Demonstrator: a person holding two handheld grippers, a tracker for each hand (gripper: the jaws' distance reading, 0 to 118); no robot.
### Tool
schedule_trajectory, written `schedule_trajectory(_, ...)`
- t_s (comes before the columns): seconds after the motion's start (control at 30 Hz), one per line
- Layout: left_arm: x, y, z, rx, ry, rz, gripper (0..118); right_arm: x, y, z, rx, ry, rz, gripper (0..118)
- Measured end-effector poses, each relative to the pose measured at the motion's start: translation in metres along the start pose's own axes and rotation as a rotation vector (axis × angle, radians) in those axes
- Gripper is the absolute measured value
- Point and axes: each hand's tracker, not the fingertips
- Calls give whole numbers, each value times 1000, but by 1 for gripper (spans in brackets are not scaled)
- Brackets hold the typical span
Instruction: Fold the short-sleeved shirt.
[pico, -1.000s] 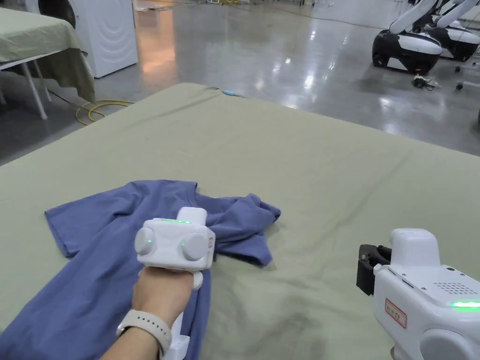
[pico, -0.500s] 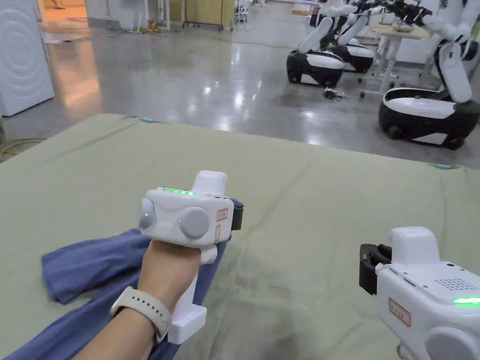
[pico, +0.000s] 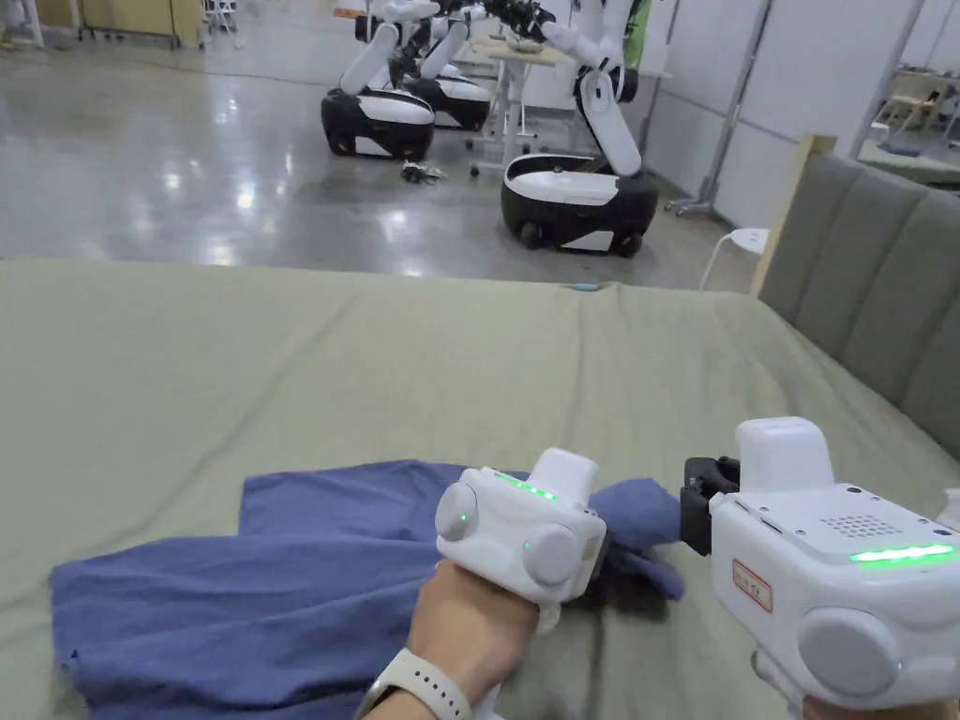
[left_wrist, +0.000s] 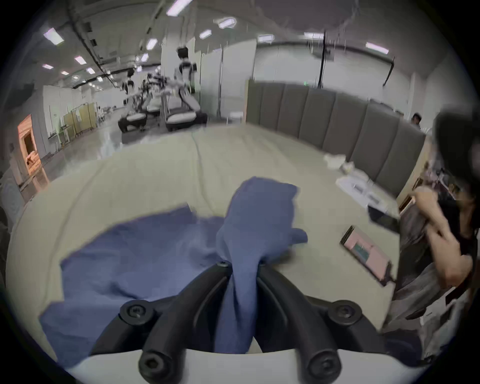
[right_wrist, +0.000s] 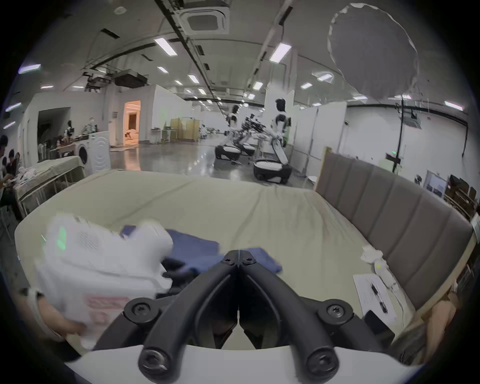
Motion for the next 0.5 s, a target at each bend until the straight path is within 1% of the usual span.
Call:
schedule_trajectory(0.03,4,-8,-14,-32,-4,25,5,5,-5,-2,-10,-2,-9,3)
schedule_trajectory(0.1,6,-19,-26,-29,11,49,5,12,-13,-5,-18,-12,-22,3)
schedule_trajectory(0.13,5,-21,-26,-22,9,53,8,14,-16,-6,-20,-13,-29,3)
schedule_trajectory(0.17,6,-22,-22,-10,9,55,15,16,-17,-6,-23,-9,-38,3)
schedule_trajectory(0.2,6,-22,-13,13,6,46,40,15,-18,-8,-25,-4,-41,3)
schedule_trajectory(0.23,6,-21,0,58,5,32,97,14,-19,-8,-23,-3,-40,3)
schedule_trajectory(0.27,2,-22,19,108,9,27,118,11,-20,-7,-18,-3,-38,3)
schedule_trajectory(0.33,-4,-27,65,264,10,-1,117,6,-20,-6,-7,11,-44,3)
schedule_trajectory(0.37,-11,-32,89,306,23,7,117,1,-21,-5,-5,18,-48,3)
schedule_trajectory(0.47,-33,-55,145,374,76,24,116,-17,-27,-4,12,45,-64,3)
schedule_trajectory(0.5,-42,-64,158,358,109,52,110,-25,-29,-4,13,55,-64,3)
